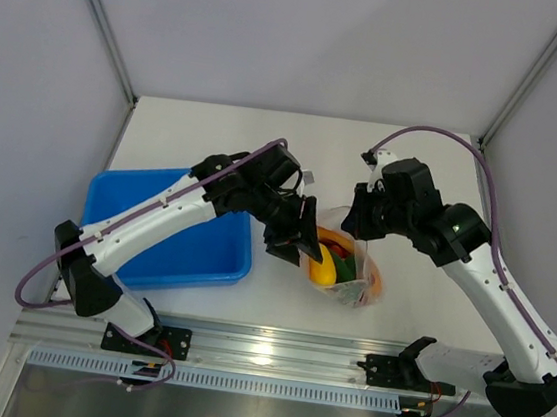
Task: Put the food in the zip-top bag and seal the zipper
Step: Adjust the zipper food storage bag at the center of the board.
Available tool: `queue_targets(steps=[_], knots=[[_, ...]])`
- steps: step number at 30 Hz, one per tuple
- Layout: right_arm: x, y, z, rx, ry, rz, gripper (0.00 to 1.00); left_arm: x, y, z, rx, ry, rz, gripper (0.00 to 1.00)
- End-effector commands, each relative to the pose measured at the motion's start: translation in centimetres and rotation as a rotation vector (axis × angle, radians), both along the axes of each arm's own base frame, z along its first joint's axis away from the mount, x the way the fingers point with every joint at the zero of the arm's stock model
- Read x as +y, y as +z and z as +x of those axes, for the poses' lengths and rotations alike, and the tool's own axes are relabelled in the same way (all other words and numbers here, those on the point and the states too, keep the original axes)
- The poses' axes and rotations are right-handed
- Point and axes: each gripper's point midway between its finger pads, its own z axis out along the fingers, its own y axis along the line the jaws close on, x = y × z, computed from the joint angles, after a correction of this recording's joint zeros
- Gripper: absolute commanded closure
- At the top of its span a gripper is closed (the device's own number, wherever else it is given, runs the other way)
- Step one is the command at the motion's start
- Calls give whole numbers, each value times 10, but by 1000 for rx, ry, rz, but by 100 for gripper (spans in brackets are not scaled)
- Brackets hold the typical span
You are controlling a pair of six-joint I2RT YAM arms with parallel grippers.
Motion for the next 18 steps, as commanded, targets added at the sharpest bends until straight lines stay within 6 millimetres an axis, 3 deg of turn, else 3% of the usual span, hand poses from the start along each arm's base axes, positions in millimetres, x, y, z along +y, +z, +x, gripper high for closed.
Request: queue_targets(steps=[1,2,4,10,13,16,18], knots=[[11,29,0,-25,0,98,100,-4,6,-4,19,25,-32,48],[11,29,1,-20,-8,98,100,-4,4,-5,26,17,-33,61],[14,25,2,1,-12,96,100,-4,3,-8,32,2,-37,69],[20,21,1,29,2,102,100,1,-3,-10,21,-15,-1,73],[17,19,-2,39,5,89,100,5,-1,-3,-22,-4,30,87],[9,15,-7,43,12,49,92,11,6,6,-78,-6,77,99],[-1,10,-9,44,0,6,85,13,8,16,-132,-6,112,99]])
